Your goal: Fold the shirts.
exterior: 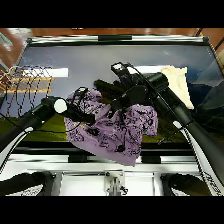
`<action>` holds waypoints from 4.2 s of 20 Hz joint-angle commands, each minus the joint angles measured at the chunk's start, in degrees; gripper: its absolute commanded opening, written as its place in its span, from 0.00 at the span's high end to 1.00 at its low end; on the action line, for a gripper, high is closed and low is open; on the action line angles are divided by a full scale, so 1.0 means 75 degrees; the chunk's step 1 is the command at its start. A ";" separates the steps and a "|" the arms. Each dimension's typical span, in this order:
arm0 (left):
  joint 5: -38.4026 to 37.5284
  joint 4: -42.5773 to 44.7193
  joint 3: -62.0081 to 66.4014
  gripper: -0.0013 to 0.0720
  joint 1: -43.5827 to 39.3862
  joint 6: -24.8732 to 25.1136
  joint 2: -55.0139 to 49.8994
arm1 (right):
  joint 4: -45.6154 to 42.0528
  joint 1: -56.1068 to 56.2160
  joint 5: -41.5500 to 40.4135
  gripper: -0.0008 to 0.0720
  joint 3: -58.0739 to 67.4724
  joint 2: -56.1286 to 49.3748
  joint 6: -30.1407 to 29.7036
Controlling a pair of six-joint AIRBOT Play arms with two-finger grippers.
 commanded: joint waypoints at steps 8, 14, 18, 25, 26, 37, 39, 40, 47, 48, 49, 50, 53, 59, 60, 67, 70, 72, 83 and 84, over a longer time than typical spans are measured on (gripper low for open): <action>0.0443 0.0962 0.0032 0.79 -0.0154 -0.0146 -0.0431 | -0.0154 -0.0003 -0.0044 0.90 0.0006 -0.0003 0.0003; -0.0446 0.1049 0.1545 0.91 0.0358 0.0871 -0.0201 | -0.0146 0.0000 -0.0592 0.90 0.0006 0.0000 -0.0388; -0.1451 0.0938 0.3308 0.91 0.0930 0.0935 -0.0216 | 0.0204 0.0006 -0.0571 0.90 0.0006 0.0006 -0.0356; -0.3401 -0.0122 0.3561 0.91 0.1396 0.1096 -0.0866 | 0.0615 0.0020 0.0210 0.90 0.0006 -0.0006 0.1498; -0.3348 -0.0140 0.3564 0.91 0.1396 0.1096 -0.0976 | 0.0595 0.0015 0.0221 0.90 0.0006 -0.0015 0.1603; -0.3550 -0.0131 0.4290 0.27 0.1673 0.1096 -0.1209 | 0.0731 0.0017 0.0157 0.90 0.0003 -0.0035 0.2066; -0.4057 -0.0111 0.4806 0.16 0.1929 0.1105 -0.1207 | 0.0758 0.0017 0.0064 0.90 0.0006 -0.0035 0.2066; -0.4403 -0.0105 0.5068 0.16 0.2116 0.1209 -0.1198 | 0.0758 0.0017 0.0015 0.90 0.0003 -0.0035 0.2066; -0.5170 0.1533 0.5432 0.18 0.3748 0.0883 -0.0580 | 0.0758 0.0015 -0.0344 0.90 0.0006 -0.0035 0.2066; -0.5167 0.1533 0.5432 0.18 0.3955 0.0883 -0.0458 | 0.0758 0.0017 -0.0367 0.90 0.0003 -0.0035 0.2066; -0.5149 0.1577 0.5432 0.19 0.4144 0.0883 -0.0323 | 0.0758 0.0017 -0.0370 0.90 0.0006 -0.0035 0.2066; -0.5147 0.1664 0.5397 0.19 0.4290 0.0883 -0.0184 | 0.0758 0.0017 -0.0376 0.90 0.0006 -0.0035 0.2063; -0.4768 0.2259 0.4564 0.19 0.4453 0.0889 0.0414 | 0.0752 0.0015 -0.0490 0.90 0.0006 -0.0035 0.2063; -0.2340 0.1990 0.1017 0.18 0.5336 0.0906 0.1649 | 0.0752 0.0015 -0.0778 0.90 0.0006 -0.0035 0.2066; -0.2028 0.1492 0.0731 0.18 0.5703 0.1198 0.1600 | 0.0752 0.0015 -0.0778 0.90 0.0006 -0.0035 0.2069; -0.1594 -0.0991 0.0592 0.16 0.7603 0.2917 0.0764 | 0.0664 0.0015 -0.0775 0.90 0.0003 -0.0035 0.2060; -0.1361 -0.0985 0.0595 0.18 0.7635 0.3130 0.0262 | 0.0670 0.0015 -0.0772 0.90 0.0006 -0.0035 0.2063; -0.1399 -0.0965 0.0758 0.18 0.7635 0.3197 0.0003 | 0.0676 0.0015 -0.0787 0.90 0.0006 -0.0035 0.2063; -0.1772 -0.0198 0.1451 0.18 0.7577 0.3258 -0.0991 | 0.0638 0.0015 -0.0793 0.90 0.0006 -0.0035 0.2063; -0.1772 -0.0280 0.1454 0.18 0.7565 0.3264 -0.1151 | 0.0638 0.0015 -0.0793 0.90 0.0003 -0.0035 0.2063</action>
